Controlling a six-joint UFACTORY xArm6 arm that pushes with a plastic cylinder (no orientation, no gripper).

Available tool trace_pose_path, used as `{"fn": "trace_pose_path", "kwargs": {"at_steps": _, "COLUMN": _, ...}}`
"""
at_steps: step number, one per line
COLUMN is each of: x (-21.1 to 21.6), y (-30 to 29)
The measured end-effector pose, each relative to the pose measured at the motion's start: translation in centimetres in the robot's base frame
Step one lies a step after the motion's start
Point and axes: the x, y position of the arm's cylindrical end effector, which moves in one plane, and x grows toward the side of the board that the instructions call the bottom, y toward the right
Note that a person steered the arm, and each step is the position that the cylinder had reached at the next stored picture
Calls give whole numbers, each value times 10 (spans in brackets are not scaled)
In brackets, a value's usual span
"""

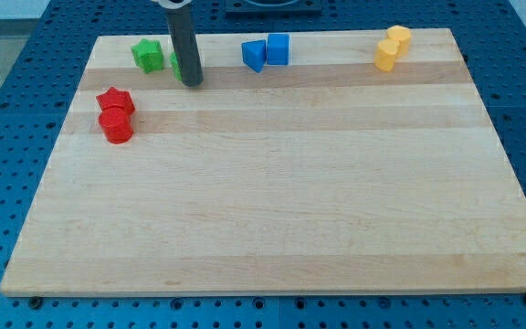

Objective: Place the green circle towards the bottom right side of the green star

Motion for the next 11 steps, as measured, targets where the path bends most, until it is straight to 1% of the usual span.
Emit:
{"fn": "trace_pose_path", "kwargs": {"at_steps": 2, "x": -3, "y": -18}}
{"fn": "trace_pose_path", "kwargs": {"at_steps": 3, "x": -3, "y": -15}}
{"fn": "trace_pose_path", "kwargs": {"at_steps": 6, "x": -8, "y": 18}}
{"fn": "trace_pose_path", "kwargs": {"at_steps": 8, "x": -41, "y": 18}}
{"fn": "trace_pose_path", "kwargs": {"at_steps": 9, "x": -42, "y": 14}}
{"fn": "trace_pose_path", "kwargs": {"at_steps": 11, "x": -42, "y": -14}}
